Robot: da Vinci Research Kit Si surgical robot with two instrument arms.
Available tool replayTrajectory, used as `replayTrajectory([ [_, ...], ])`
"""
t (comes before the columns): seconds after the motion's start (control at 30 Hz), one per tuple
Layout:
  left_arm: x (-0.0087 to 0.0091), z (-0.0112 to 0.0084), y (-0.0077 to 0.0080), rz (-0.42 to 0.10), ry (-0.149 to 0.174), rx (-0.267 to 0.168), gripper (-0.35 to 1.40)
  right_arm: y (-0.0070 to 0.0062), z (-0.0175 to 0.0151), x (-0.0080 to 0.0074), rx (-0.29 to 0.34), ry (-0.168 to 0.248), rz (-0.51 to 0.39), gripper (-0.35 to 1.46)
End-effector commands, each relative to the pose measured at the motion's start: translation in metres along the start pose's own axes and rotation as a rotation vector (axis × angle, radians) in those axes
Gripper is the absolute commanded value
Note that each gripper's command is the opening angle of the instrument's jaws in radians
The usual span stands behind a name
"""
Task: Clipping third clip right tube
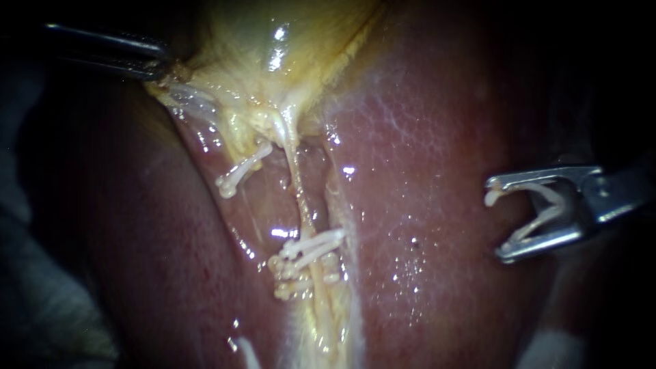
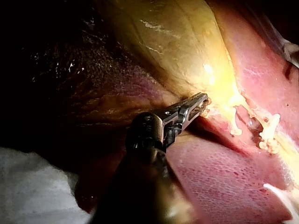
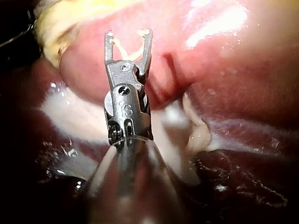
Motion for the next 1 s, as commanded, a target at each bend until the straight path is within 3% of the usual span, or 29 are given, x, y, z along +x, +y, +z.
replayTrajectory([
  [0.03, 0.0000, 0.0001, 0.0000, 0.000, -0.002, -0.002, -0.35, 0.0001, 0.0006, 0.0003, 0.002, 0.006, 0.040, 0.50],
  [0.3, 0.0000, 0.0002, 0.0001, 0.000, -0.002, -0.003, -0.35, 0.0015, 0.0048, 0.0022, 0.000, 0.016, 0.293, 0.50],
  [0.53, 0.0000, 0.0004, 0.0002, 0.000, -0.003, -0.005, -0.35, 0.0038, 0.0078, 0.0028, 0.014, 0.083, 0.456, 0.50],
  [0.7, 0.0000, 0.0004, 0.0003, 0.005, -0.003, -0.005, -0.35, 0.0056, 0.0098, 0.0021, 0.008, 0.084, 0.510, 0.50],
  [1.0, 0.0000, 0.0005, 0.0004, 0.005, -0.004, -0.006, -0.35, 0.0084, 0.0132, -0.0007, -0.002, 0.083, 0.541, 0.50],
])
